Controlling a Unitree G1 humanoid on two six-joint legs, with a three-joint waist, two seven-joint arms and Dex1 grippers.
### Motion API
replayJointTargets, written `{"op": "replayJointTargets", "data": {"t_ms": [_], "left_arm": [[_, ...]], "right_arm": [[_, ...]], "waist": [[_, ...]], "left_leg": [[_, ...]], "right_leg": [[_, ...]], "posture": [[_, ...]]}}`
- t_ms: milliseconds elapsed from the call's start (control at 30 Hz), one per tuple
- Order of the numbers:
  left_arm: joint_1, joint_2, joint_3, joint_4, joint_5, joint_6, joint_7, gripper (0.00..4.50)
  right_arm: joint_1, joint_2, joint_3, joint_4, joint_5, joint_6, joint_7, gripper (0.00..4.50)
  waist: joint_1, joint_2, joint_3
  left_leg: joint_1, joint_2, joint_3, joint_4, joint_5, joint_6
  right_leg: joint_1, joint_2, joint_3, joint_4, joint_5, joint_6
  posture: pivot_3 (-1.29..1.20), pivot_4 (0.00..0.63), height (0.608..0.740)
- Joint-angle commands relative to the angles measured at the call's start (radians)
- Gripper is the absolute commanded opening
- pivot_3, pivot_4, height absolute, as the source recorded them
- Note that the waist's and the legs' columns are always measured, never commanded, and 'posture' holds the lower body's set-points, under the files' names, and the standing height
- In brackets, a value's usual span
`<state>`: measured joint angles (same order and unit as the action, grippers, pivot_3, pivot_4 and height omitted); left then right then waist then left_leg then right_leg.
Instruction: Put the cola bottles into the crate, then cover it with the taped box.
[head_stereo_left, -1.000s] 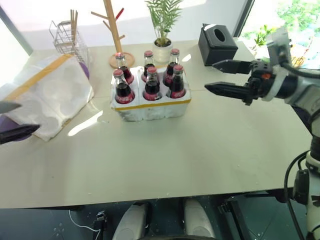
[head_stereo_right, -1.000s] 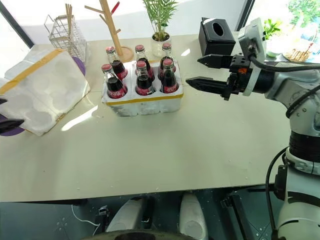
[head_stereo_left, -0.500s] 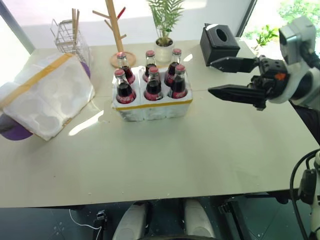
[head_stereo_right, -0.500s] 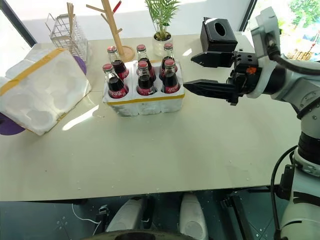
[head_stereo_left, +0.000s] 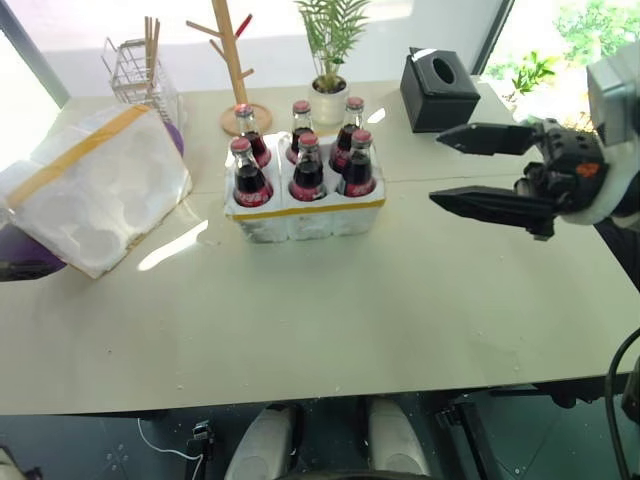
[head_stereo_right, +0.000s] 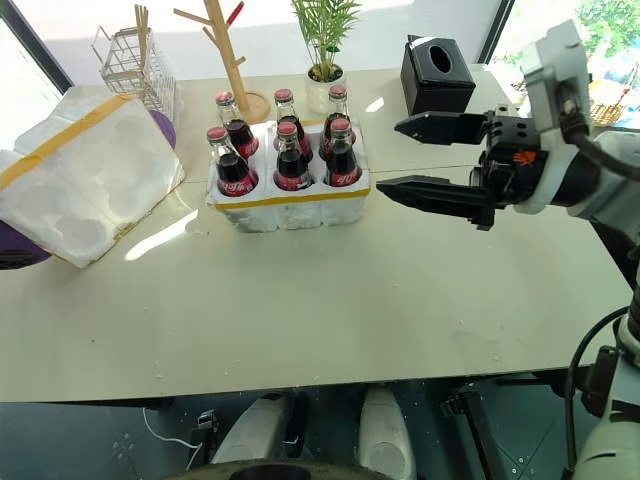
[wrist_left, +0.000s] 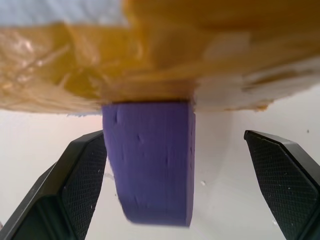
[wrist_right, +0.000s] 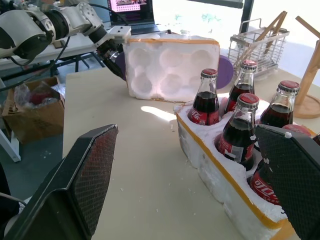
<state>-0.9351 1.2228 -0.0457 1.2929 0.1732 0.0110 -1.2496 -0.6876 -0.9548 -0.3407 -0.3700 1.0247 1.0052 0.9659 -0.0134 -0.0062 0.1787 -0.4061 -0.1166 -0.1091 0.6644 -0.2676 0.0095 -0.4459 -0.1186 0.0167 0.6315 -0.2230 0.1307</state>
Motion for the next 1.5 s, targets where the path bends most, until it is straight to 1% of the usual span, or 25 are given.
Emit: {"op": "replayJointTargets", "data": {"t_ms": [33, 67, 167, 333, 467, 700, 767, 867, 967, 1100, 1167, 1267, 1367, 1500], "left_arm": [[-0.013, -0.005, -0.001, 0.014, 0.020, -0.001, 0.037, 4.50], [-0.015, -0.009, 0.000, 0.016, 0.021, 0.002, 0.040, 4.50], [-0.014, -0.024, 0.014, 0.020, 0.012, 0.004, 0.047, 3.72], [-0.015, -0.034, 0.025, 0.017, 0.011, -0.002, 0.042, 1.34], [-0.027, -0.030, 0.039, 0.003, 0.005, -0.036, 0.068, 1.34], [-0.099, -0.044, 0.096, -0.080, -0.049, -0.152, 0.155, 1.34], [-0.113, -0.050, 0.124, -0.164, -0.093, -0.169, 0.127, 1.34], [-0.108, -0.061, 0.165, -0.320, -0.159, -0.148, 0.113, 1.34], [-0.069, -0.084, 0.210, -0.541, -0.207, -0.083, 0.184, 1.34], [0.047, -0.082, 0.254, -0.720, -0.248, 0.040, 0.213, 1.34], [0.109, -0.071, 0.266, -0.736, -0.251, 0.064, 0.220, 1.34], [0.171, -0.055, 0.272, -0.701, -0.244, 0.078, 0.241, 1.34], [0.215, -0.046, 0.285, -0.696, -0.259, 0.091, 0.247, 1.34], [0.255, -0.040, 0.320, -0.748, -0.307, 0.135, 0.225, 1.34]], "right_arm": [[-0.012, -0.017, -0.029, -0.022, 0.030, -0.013, -0.019, 4.45], [-0.013, -0.018, -0.026, -0.020, 0.031, -0.016, -0.022, 4.45], [-0.022, -0.022, -0.017, -0.013, 0.033, -0.021, -0.027, 4.50], [-0.020, -0.035, -0.010, -0.009, 0.028, -0.029, -0.024, 4.50], [0.014, -0.063, -0.005, -0.001, 0.019, -0.013, -0.013, 4.50], [0.090, -0.102, -0.027, 0.004, -0.047, -0.068, -0.011, 4.50], [0.117, -0.107, -0.046, 0.000, -0.046, -0.069, -0.014, 4.50], [0.151, -0.109, -0.063, -0.007, -0.049, -0.074, -0.021, 4.50], [0.168, -0.102, -0.076, -0.013, -0.044, -0.078, -0.032, 4.50], [0.167, -0.085, -0.073, -0.012, -0.047, -0.094, -0.050, 4.50], [0.158, -0.077, -0.068, -0.005, -0.044, -0.101, -0.057, 4.50], [0.143, -0.068, -0.047, 0.013, -0.059, -0.121, -0.063, 4.50], [0.130, -0.063, -0.029, 0.032, -0.074, -0.135, -0.065, 4.50], [0.120, -0.061, -0.017, 0.039, -0.074, -0.138, -0.068, 4.50]], "waist": [[0.001, 0.000, 0.000], [0.001, 0.000, 0.000], [0.003, 0.000, 0.000], [0.004, 0.000, 0.000], [0.005, 0.000, 0.000], [0.002, -0.004, -0.001], [0.001, -0.005, -0.001], [0.001, -0.005, -0.001], [0.001, -0.005, -0.001], [-0.006, -0.004, -0.002], [-0.008, -0.004, -0.002], [-0.007, -0.004, -0.002], [-0.002, -0.004, -0.002], [0.005, -0.004, -0.002]], "left_leg": [[0.000, 0.000, 0.000, 0.000, 0.000, 0.000], [0.000, 0.000, 0.000, 0.000, 0.000, 0.000], [0.000, 0.000, 0.000, 0.000, 0.000, 0.000], [0.001, 0.000, 0.000, 0.001, 0.000, 0.000], [0.001, 0.000, 0.000, 0.001, 0.000, 0.000], [0.000, 0.000, -0.001, 0.002, 0.000, 0.000], [0.000, 0.000, 0.000, 0.002, 0.000, 0.000], [-0.001, 0.000, -0.001, 0.002, 0.000, 0.001], [-0.001, 0.000, 0.000, 0.002, 0.000, 0.001], [-0.001, 0.000, 0.000, 0.002, 0.000, 0.001], [0.000, 0.000, 0.001, 0.001, 0.000, 0.001], [0.000, 0.001, 0.001, 0.001, 0.000, 0.001], [0.000, 0.001, 0.001, 0.001, 0.000, 0.001], [0.000, 0.000, 0.000, 0.002, 0.000, 0.001]], "right_leg": [[0.000, 0.000, 0.000, 0.000, 0.000, 0.000], [0.000, 0.000, 0.000, 0.000, 0.000, 0.000], [0.000, 0.000, 0.000, 0.001, 0.000, 0.000], [0.001, 0.000, 0.000, 0.001, 0.000, 0.000], [0.001, 0.000, 0.000, 0.001, 0.000, 0.000], [0.000, 0.000, -0.001, 0.001, 0.000, 0.000], [0.000, 0.000, 0.000, 0.001, 0.000, 0.000], [0.000, 0.000, 0.000, 0.001, 0.000, 0.000], [0.000, 0.000, 0.000, 0.000, 0.000, 0.000], [0.000, 0.000, 0.001, 0.000, 0.000, 0.001], [0.000, 0.000, 0.001, 0.001, 0.000, 0.000], [-0.001, 0.001, 0.001, 0.001, 0.000, 0.000], [0.000, 0.001, 0.001, 0.000, 0.000, 0.000], [0.000, 0.000, 0.001, 0.000, 0.000, 0.000]], "posture": [[0.00, 0.150, 0.740], [0.00, 0.150, 0.740], [0.00, 0.150, 0.740], [0.00, 0.150, 0.740], [0.00, 0.150, 0.740], [0.00, 0.150, 0.740], [0.00, 0.150, 0.740], [0.00, 0.150, 0.740], [0.00, 0.150, 0.740], [0.00, 0.150, 0.740], [0.00, 0.150, 0.740], [0.00, 0.150, 0.740], [0.00, 0.150, 0.740], [0.00, 0.150, 0.740]]}}
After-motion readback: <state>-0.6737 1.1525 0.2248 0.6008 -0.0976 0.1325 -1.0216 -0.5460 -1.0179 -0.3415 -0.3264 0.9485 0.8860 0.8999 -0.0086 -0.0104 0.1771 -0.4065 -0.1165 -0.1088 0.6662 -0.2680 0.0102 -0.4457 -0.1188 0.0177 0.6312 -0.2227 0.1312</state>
